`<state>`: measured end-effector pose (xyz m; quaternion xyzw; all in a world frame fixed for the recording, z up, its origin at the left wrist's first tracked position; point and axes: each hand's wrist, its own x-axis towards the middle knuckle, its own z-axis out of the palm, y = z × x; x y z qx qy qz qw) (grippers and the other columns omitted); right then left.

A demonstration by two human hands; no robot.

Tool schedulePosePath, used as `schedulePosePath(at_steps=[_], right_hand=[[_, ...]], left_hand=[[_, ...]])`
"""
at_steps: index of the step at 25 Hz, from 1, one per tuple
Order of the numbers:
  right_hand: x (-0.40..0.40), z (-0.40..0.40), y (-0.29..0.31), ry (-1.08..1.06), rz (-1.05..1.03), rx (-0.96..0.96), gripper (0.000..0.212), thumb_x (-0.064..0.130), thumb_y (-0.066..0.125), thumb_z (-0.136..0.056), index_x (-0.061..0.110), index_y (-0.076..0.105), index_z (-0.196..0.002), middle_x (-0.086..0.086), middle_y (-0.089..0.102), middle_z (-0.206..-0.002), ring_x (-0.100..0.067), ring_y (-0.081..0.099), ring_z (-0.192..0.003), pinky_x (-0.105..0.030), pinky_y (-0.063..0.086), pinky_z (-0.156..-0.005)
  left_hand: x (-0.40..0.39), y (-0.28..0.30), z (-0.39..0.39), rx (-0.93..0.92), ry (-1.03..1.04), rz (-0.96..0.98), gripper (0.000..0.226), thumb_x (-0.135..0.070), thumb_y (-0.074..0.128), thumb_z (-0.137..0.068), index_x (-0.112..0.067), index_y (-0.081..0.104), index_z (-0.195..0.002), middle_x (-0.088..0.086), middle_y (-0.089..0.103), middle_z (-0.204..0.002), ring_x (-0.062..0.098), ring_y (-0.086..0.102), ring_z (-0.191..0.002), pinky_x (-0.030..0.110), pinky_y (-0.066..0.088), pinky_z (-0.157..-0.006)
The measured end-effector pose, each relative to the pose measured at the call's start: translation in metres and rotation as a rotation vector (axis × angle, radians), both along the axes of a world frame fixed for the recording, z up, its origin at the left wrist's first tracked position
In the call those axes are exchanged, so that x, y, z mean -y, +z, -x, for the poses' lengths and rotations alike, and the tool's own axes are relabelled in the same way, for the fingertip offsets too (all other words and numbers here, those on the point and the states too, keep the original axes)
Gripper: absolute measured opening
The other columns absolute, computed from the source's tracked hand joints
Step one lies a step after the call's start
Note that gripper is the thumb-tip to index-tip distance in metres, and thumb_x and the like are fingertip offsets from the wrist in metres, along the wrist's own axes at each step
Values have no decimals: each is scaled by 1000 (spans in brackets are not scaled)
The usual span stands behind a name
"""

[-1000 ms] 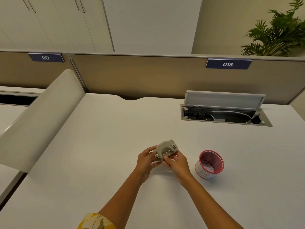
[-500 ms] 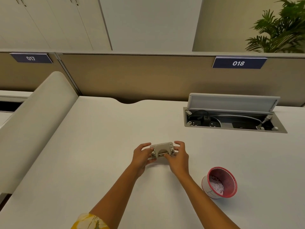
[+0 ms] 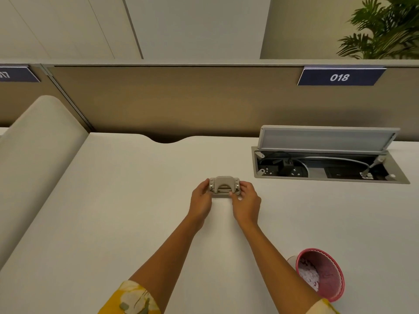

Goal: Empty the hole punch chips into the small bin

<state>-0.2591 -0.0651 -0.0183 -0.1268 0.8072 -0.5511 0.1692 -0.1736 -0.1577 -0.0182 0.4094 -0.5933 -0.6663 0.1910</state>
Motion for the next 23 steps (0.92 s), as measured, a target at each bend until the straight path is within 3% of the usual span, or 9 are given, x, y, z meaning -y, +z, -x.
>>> schedulePosePath(at_steps=[2,4,6,8,11,18,23], right_hand=[[6,7,-3,38,-43,-50,46,1,71,-84,8,58,-127,-10,68,-122,-25,63,-112,-25,51,-90],[9,12,-9,83,-103,-61,48,3,69,-87,11,55,-132,-10,64,-127,-30,57,-120,-36,48,-102],[10,16,-17,110,-143,-60,48,5,65,-90,14,52,-135,-10,61,-134,-34,48,-132,-39,36,-113],[12,18,-22,119,-179,-61,50,7,62,-93,17,48,-140,-10,56,-141,-35,36,-141,-39,28,-116],[13,18,-28,134,-263,-64,54,13,55,-97,20,37,-148,-10,42,-152,-34,23,-148,-44,29,-116],[15,15,-28,189,-335,-80,56,17,45,-102,23,23,-153,-7,27,-160,-32,15,-150,-42,29,-116],[3,2,-17,158,-233,-91,65,14,52,-98,17,19,-154,-6,27,-160,-26,25,-148,-38,29,-116]], left_hand=[[6,-5,7,61,-68,90,45,-5,37,-103,-28,55,-137,-5,60,-138,17,50,-134,29,43,-110],[11,-12,12,171,-136,141,56,-2,33,-103,-25,34,-153,3,35,-161,24,24,-152,43,23,-125],[13,-16,13,254,-207,195,66,3,32,-101,-23,16,-158,4,13,-168,25,0,-156,48,-1,-127],[12,-18,14,257,-249,249,70,6,32,-99,-22,9,-159,4,7,-169,24,-5,-156,43,-10,-124],[12,-21,12,258,-289,309,72,6,33,-98,-20,3,-159,4,4,-169,23,-5,-156,39,-11,-123],[23,-18,13,357,-412,316,75,-1,36,-100,-21,-9,-158,7,-2,-170,28,-5,-156,43,-6,-125],[9,-17,6,294,-261,312,76,-9,47,-101,-20,0,-160,4,13,-169,30,18,-154,50,18,-125]])
